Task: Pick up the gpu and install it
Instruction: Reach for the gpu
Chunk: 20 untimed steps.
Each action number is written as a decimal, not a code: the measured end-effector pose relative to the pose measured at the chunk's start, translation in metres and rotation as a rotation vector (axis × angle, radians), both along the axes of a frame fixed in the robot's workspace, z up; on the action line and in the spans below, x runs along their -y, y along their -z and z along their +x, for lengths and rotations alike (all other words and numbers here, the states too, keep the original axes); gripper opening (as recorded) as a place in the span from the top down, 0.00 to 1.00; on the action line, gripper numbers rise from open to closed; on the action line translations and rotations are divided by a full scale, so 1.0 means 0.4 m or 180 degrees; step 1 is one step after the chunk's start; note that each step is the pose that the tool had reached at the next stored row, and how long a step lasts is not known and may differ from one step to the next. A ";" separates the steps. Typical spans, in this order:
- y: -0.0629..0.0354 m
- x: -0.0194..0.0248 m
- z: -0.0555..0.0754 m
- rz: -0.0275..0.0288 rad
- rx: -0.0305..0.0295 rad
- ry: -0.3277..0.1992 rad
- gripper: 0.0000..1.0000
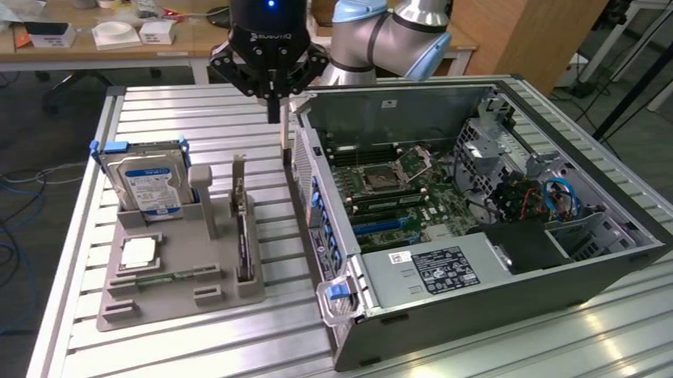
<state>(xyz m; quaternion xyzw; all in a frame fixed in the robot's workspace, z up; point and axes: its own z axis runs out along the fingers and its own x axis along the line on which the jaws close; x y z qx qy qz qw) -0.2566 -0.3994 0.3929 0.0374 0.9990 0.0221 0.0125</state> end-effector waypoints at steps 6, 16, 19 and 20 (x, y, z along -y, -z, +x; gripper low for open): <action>0.000 0.000 -0.019 0.0000 0.0000 0.0000 0.89; 0.000 0.000 -0.049 0.0000 0.0000 0.0000 0.89; 0.000 0.000 -0.055 0.0000 0.0000 0.0000 0.89; 0.000 0.000 -0.057 0.0000 0.0000 0.0000 0.89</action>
